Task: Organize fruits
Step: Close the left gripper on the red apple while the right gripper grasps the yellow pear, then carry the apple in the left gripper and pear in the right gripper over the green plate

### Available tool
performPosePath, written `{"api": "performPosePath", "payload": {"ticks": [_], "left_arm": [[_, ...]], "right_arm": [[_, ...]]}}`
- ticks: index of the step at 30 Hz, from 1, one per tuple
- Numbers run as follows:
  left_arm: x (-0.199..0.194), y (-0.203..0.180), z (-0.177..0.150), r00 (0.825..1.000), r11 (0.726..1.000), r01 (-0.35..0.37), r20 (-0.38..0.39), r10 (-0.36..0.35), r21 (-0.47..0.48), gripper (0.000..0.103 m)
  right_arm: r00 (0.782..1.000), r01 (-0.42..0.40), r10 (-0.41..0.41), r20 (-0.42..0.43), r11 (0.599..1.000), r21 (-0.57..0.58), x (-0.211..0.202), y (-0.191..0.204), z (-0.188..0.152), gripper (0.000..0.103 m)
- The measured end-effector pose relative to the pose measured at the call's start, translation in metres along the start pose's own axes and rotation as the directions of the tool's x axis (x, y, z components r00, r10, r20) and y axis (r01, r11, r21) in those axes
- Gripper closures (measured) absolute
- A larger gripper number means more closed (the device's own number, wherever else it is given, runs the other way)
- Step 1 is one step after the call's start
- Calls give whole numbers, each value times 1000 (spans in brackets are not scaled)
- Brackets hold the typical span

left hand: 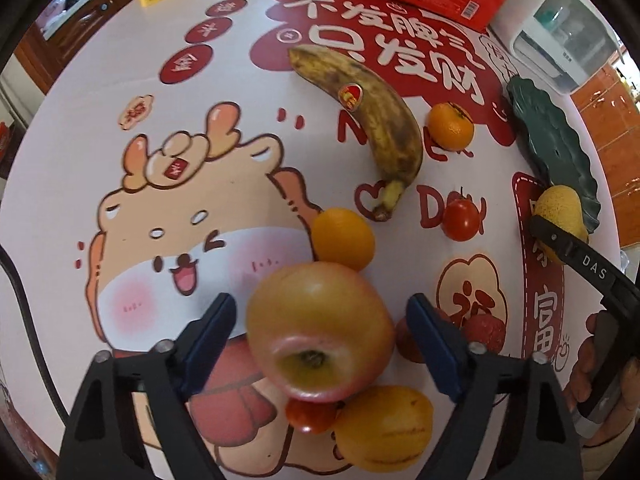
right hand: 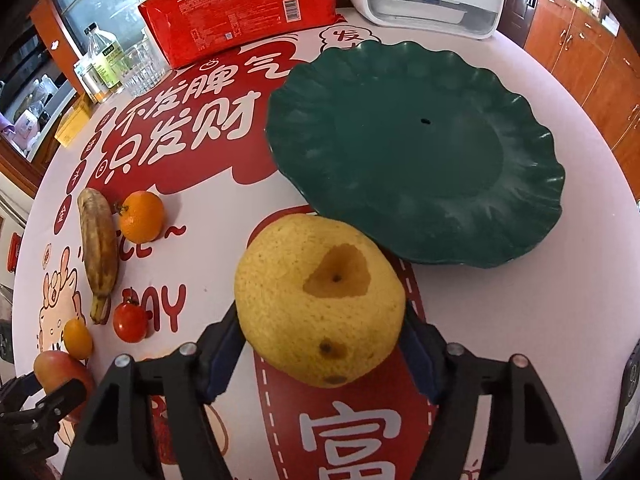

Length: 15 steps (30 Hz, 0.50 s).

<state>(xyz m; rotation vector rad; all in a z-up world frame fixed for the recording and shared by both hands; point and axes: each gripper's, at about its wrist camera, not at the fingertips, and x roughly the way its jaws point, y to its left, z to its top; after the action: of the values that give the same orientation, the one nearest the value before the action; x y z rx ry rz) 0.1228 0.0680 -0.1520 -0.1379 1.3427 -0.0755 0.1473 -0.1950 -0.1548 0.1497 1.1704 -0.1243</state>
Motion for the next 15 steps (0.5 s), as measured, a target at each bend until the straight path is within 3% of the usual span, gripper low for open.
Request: {"api": "performPosePath", "payload": {"ticks": [6, 15], "left_arm": [[8, -1, -2, 1000, 1000, -10, -7, 10, -4, 36], [3, 3, -8, 999, 1000, -16, 28, 17, -9, 37]], "right_arm": [[1000, 10, -10, 15, 1000, 6, 2, 1, 1, 31], [998, -13, 11, 57, 1000, 25, 3, 1, 0, 32]]}}
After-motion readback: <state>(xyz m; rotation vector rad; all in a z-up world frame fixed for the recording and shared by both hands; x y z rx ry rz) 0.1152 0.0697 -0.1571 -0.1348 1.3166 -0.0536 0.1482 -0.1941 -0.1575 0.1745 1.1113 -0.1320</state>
